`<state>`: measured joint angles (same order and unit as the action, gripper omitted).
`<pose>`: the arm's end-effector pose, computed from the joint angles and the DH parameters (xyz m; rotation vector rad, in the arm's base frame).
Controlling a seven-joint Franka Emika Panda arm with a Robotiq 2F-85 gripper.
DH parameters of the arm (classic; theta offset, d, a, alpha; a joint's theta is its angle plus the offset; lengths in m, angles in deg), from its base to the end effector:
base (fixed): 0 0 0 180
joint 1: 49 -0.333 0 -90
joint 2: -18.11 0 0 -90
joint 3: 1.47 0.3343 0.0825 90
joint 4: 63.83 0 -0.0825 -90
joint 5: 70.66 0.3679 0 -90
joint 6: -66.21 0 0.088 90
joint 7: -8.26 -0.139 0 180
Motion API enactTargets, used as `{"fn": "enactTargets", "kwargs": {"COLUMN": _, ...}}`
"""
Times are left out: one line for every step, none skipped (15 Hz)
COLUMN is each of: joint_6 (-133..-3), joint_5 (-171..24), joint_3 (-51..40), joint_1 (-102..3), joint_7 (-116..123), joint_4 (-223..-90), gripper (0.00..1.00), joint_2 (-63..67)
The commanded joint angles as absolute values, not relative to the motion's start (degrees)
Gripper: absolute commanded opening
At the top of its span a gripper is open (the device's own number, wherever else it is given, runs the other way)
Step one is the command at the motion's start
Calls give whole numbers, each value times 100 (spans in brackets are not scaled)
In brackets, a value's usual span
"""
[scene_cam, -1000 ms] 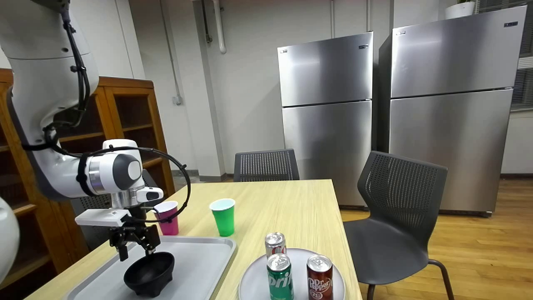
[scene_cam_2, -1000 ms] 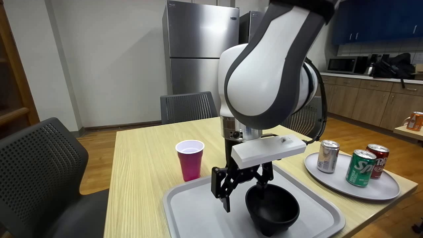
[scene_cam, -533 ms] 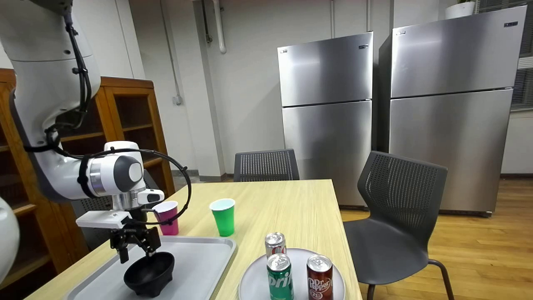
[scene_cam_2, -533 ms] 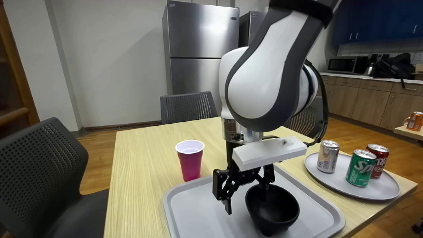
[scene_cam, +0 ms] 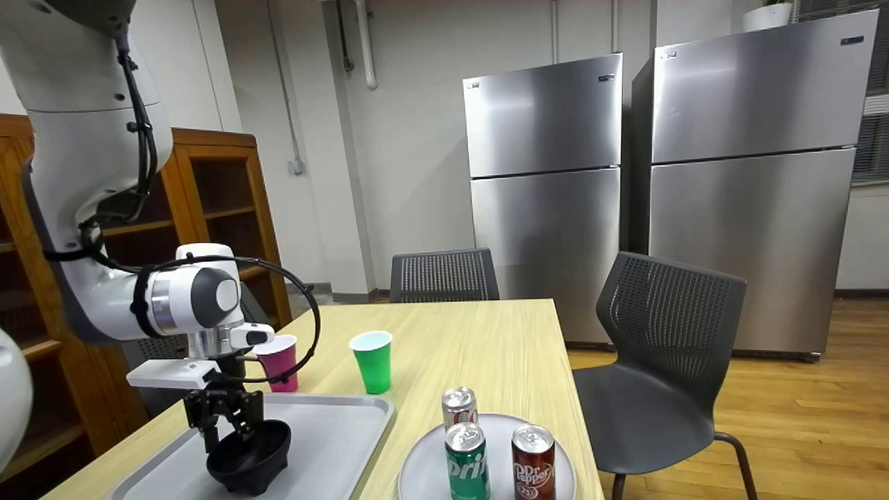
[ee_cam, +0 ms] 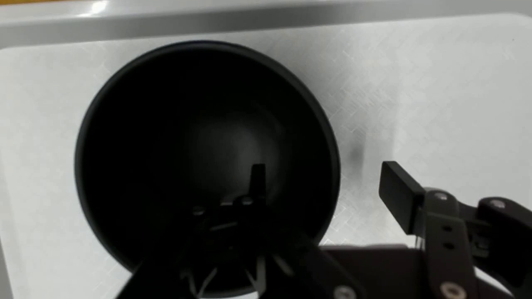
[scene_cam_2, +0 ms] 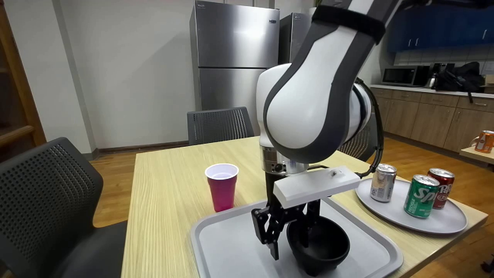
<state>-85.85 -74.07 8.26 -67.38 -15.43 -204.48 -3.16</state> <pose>0.3976 0.2207 0.1411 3.0876 0.1945 -0.2566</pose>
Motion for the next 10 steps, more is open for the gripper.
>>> {"fn": "enactTargets", "kwargs": {"joint_6": -8605, "joint_5": -7346, "joint_3": 753, "joint_1": -6771, "joint_7": -1402, "joint_4": -20448, "gripper": 42, "joint_2": -264}}
{"fn": "enactTargets", "kwargs": {"joint_6": -8600, "joint_5": -7323, "joint_3": 757, "joint_1": -6754, "joint_7": -1385, "joint_4": -20444, "gripper": 34, "joint_2": -273}}
{"fn": "enactTargets", "kwargs": {"joint_6": -8590, "joint_5": -7328, "joint_3": 744, "joint_1": -6759, "joint_7": -1394, "joint_4": -20437, "gripper": 27, "joint_2": -280}}
{"fn": "enactTargets", "kwargs": {"joint_6": -8591, "joint_5": -7330, "joint_3": 736, "joint_1": -6763, "joint_7": -1398, "joint_4": -20437, "gripper": 18, "joint_2": -279}}
{"fn": "enactTargets", "kwargs": {"joint_6": -8590, "joint_5": -7341, "joint_3": 726, "joint_1": -6772, "joint_7": -1406, "joint_4": -20440, "gripper": 12, "joint_2": -274}}
{"fn": "enactTargets", "kwargs": {"joint_6": -8589, "joint_5": -7342, "joint_3": 723, "joint_1": -6775, "joint_7": -1406, "joint_4": -20441, "gripper": 3, "joint_2": -276}}
{"fn": "enactTargets", "kwargs": {"joint_6": -8572, "joint_5": -7366, "joint_3": 706, "joint_1": -6789, "joint_7": -1427, "joint_4": -20440, "gripper": 0, "joint_2": -264}}
{"fn": "enactTargets", "kwargs": {"joint_6": -8519, "joint_5": -7344, "joint_3": 728, "joint_1": -6764, "joint_7": -1378, "joint_4": -20423, "gripper": 1, "joint_2": -224}}
{"fn": "enactTargets", "kwargs": {"joint_6": -8432, "joint_5": -7442, "joint_3": 667, "joint_1": -6823, "joint_7": -1465, "joint_4": -20395, "gripper": 4, "joint_2": -180}}
{"fn": "enactTargets", "kwargs": {"joint_6": -8314, "joint_5": -7538, "joint_3": 623, "joint_1": -6870, "joint_7": -1526, "joint_4": -20356, "gripper": 2, "joint_2": -107}}
